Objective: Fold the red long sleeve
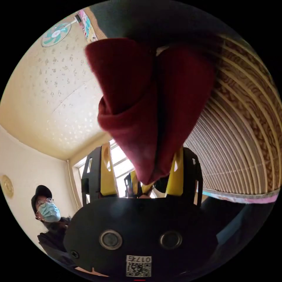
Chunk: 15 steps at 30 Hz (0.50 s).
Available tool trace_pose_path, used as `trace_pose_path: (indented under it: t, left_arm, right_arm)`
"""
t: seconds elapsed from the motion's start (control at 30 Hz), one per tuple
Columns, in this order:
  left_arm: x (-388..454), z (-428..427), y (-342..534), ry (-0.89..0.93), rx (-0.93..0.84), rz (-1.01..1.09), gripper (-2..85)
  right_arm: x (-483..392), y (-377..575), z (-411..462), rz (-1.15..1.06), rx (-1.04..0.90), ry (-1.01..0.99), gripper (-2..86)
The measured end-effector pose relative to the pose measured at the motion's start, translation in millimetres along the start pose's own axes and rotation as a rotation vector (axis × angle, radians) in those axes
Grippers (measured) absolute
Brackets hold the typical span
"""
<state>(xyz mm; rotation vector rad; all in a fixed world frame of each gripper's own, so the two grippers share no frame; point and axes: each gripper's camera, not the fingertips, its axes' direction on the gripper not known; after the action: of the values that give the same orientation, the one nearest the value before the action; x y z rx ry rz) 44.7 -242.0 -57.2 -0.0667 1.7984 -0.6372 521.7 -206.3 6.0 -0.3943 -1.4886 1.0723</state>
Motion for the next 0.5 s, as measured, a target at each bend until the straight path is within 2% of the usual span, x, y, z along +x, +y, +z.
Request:
trace_pose_path:
  t: [0.07,0.23,0.4,0.5]
  left_arm:
    - [7.1,-4.2,16.4,-0.002,0.007,0.022,9.1]
    - [34.6,-75.4,38.0,-0.019,0.104,0.169,8.9]
    - [77.5,-208.8,85.3,-0.084,0.238,0.401,8.9]
    - [72.5,-288.3,122.7,-0.129,0.302,0.407,9.5]
  right_arm:
    - [0.1,-13.9,18.9,0.061,-0.033,-0.041,24.8]
    - [-67.4,15.5,74.4,-0.104,-0.080,-0.125,21.6]
    - [-146.7,69.2,184.5,-0.196,-0.170,-0.187,19.2]
    - [-174.5,118.8,262.8,-0.228,-0.213,-0.192,18.0]
